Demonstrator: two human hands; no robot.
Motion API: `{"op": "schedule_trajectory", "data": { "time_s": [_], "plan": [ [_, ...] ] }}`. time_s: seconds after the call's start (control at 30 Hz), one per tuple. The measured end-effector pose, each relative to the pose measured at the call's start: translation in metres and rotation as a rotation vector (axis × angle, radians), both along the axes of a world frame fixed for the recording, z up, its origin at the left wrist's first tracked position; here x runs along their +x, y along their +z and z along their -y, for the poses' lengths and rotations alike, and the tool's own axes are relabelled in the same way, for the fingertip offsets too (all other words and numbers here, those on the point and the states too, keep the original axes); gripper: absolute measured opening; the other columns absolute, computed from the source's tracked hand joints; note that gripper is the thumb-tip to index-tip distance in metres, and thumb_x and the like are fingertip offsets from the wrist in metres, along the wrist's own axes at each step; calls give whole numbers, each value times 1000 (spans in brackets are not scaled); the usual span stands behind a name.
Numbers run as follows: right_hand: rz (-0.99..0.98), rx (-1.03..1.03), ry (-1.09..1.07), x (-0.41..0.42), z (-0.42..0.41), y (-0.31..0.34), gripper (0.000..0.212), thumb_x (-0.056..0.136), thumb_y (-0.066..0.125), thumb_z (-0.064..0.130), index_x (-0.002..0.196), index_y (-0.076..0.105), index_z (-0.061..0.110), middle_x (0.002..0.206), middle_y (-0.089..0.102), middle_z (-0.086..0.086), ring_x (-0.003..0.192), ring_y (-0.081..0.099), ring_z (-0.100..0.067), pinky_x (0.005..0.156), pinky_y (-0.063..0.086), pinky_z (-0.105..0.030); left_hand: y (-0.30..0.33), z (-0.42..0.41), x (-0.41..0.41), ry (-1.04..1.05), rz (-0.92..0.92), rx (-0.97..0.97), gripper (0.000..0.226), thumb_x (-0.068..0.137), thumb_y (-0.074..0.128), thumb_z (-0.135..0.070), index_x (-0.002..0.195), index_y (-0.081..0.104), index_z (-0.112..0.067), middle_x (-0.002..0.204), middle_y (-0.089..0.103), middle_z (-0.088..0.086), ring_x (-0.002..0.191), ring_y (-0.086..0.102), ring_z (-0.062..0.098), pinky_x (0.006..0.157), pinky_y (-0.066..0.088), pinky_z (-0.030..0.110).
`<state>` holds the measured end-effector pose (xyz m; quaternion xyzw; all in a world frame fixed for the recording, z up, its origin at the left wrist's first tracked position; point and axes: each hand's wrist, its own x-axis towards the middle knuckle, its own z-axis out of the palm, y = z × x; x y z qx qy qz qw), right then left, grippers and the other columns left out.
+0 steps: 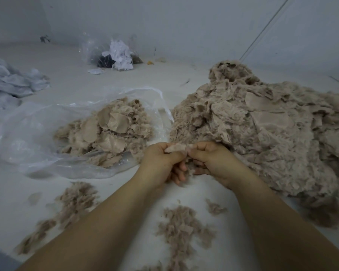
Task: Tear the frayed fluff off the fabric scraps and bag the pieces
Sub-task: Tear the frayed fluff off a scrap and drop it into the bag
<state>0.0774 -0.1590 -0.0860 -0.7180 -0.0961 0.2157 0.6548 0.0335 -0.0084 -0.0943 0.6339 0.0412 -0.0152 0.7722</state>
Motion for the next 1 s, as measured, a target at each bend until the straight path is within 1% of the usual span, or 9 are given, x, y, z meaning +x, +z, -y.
{"op": "schedule_trajectory", "data": {
  "time_s": [0.2, 0.3, 0.37, 0.43, 0.53, 0.67, 0.83, 0.9, 1.0],
  "plan": [
    [-17, 58, -26, 0, 0, -2, 29, 95, 60, 30, 72, 66, 15, 45, 39, 7, 44, 44, -5, 53, 51, -19, -3, -3, 4, 165, -37, -17, 20, 90, 68, -16, 75, 57, -8, 50, 53, 9, 34, 44, 21, 37, 32, 21],
    [19, 26, -7, 0, 2, -3, 23, 91, 66, 26, 71, 68, 15, 51, 51, 6, 49, 51, -3, 54, 51, -19, -1, -5, 7, 247, -82, -146, 25, 95, 62, -18, 71, 58, -9, 51, 55, 11, 35, 46, 22, 37, 33, 23],
    [14, 25, 24, 0, 2, -3, 14, 87, 72, 23, 85, 69, 10, 70, 65, 1, 63, 60, -7, 57, 52, -20, -2, -5, 7, 214, -62, -141, 38, 98, 59, -25, 62, 58, -13, 52, 55, 12, 35, 46, 23, 36, 34, 23],
    [9, 30, 43, -1, 3, -1, 8, 85, 74, 25, 87, 72, 18, 81, 71, 1, 72, 65, -8, 59, 52, -19, -3, -5, 5, 136, -38, -89, 40, 98, 60, -28, 60, 59, -13, 53, 53, 12, 34, 45, 23, 36, 33, 22],
    [24, 29, 52, -3, 2, 1, 13, 83, 75, 28, 71, 71, 25, 76, 72, 6, 69, 67, -3, 58, 52, -18, -3, -5, 3, 58, -39, -50, 37, 96, 61, -31, 66, 61, -10, 49, 52, 11, 32, 43, 22, 36, 31, 21],
    [38, 50, 7, -5, 1, 0, 22, 93, 64, 31, 76, 71, 17, 73, 71, 1, 67, 66, -7, 58, 53, -20, -1, -5, 3, 85, -28, -49, 44, 84, 66, -51, 64, 64, -11, 50, 53, 10, 33, 45, 21, 36, 33, 20],
    [11, 74, -4, -7, 0, 2, 39, 101, 48, 38, 83, 77, 20, 81, 75, -5, 74, 71, -10, 58, 55, -22, -7, -4, 2, 36, -15, -28, 28, 89, 67, -2, 65, 52, -4, 51, 57, 12, 33, 49, 19, 34, 36, 21],
    [21, 60, 1, -6, 0, 2, 40, 98, 50, 46, 92, 73, 14, 85, 75, -9, 77, 70, -15, 59, 54, -23, -6, -6, 2, 10, -29, -54, 26, 88, 64, 2, 66, 52, -4, 52, 55, 13, 33, 47, 21, 33, 35, 21],
    [78, 21, 56, -7, 0, 2, 32, 83, 67, 48, 82, 72, 17, 82, 72, -9, 74, 68, -17, 59, 53, -21, -4, -9, 2, -23, -40, -70, 16, 85, 59, 7, 72, 55, 0, 53, 53, 15, 33, 46, 22, 33, 33, 21]
  ]
}}
